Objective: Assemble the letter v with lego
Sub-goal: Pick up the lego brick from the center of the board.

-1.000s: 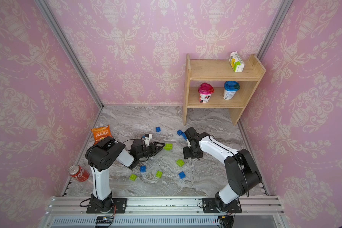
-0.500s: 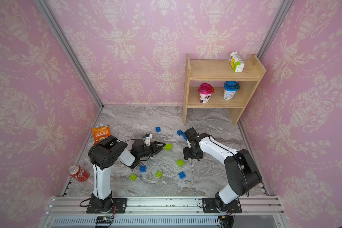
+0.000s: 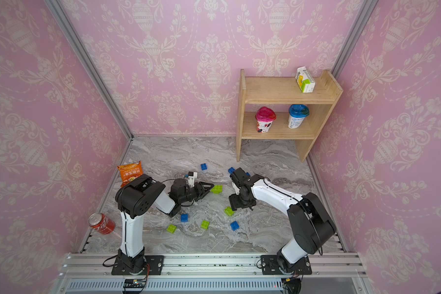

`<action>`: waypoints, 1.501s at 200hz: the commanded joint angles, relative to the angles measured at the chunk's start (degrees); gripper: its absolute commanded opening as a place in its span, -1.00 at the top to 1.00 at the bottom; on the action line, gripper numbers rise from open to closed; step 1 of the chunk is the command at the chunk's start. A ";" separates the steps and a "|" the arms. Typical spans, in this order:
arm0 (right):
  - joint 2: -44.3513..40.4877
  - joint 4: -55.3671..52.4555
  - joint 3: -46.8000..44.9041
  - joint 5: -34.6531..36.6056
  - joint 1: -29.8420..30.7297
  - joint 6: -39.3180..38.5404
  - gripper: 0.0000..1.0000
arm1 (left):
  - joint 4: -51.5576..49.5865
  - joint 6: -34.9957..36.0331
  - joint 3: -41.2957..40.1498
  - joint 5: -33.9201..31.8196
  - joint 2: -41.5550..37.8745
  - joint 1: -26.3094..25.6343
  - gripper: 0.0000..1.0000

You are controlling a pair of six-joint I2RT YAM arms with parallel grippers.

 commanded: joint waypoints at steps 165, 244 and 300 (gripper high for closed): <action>3.73 3.89 1.95 0.34 10.36 -9.23 -0.35 | -4.01 0.32 0.27 0.09 0.66 -0.35 0.28; 3.28 9.53 -2.53 0.23 10.40 -8.82 -0.11 | -6.34 1.26 0.30 0.09 -0.39 -0.36 0.29; 4.36 10.66 -3.08 -0.04 10.39 -8.72 0.06 | -7.12 1.81 0.10 -0.14 -0.51 -0.36 0.29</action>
